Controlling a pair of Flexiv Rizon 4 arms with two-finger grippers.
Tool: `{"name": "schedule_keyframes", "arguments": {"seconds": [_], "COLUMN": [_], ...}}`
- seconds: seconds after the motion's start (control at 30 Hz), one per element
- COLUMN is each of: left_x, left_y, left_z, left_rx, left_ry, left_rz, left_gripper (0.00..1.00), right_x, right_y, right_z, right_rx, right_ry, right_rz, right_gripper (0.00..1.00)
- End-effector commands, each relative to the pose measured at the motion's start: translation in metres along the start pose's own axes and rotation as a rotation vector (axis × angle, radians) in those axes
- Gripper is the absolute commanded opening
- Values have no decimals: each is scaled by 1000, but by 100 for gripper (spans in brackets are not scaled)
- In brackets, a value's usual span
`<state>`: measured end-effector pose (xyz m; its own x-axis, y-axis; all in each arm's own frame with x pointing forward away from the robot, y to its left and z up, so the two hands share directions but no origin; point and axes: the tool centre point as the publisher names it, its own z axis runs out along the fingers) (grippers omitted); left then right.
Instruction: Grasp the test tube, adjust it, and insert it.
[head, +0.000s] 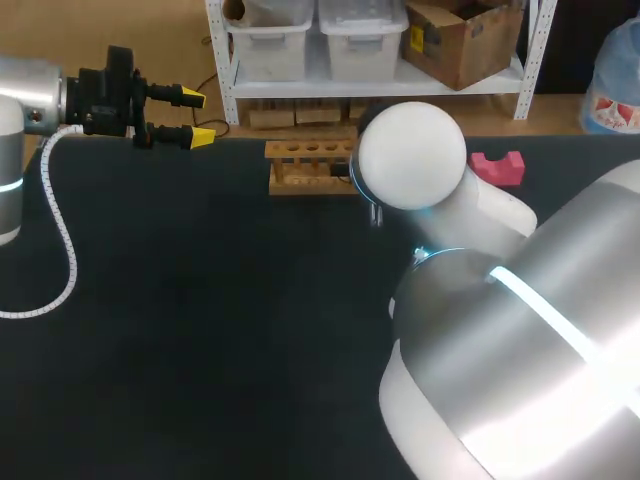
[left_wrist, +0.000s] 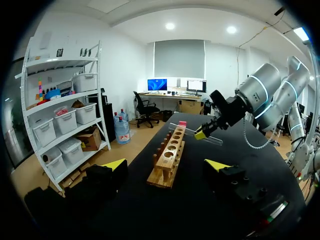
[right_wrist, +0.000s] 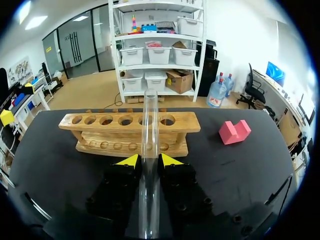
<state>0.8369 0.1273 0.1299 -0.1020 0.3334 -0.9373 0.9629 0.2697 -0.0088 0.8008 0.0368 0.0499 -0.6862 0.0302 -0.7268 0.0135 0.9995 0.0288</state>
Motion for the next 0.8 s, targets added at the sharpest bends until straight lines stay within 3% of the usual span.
{"name": "schedule_keyframes", "arguments": {"seconds": [0.03, 0.8], "left_x": [1, 1], "left_y": [-2, -2], "left_z": [0, 0], "left_rx": [-5, -5], "left_ry": [-2, -2], "left_rz": [2, 2], "left_gripper": [100, 100], "right_x": [-1, 9], "right_y": [0, 0], "right_z": [2, 14], "right_rx": [-4, -44], "right_ry": [12, 116], "right_rz": [-3, -19], "right_gripper": [0, 0]}}
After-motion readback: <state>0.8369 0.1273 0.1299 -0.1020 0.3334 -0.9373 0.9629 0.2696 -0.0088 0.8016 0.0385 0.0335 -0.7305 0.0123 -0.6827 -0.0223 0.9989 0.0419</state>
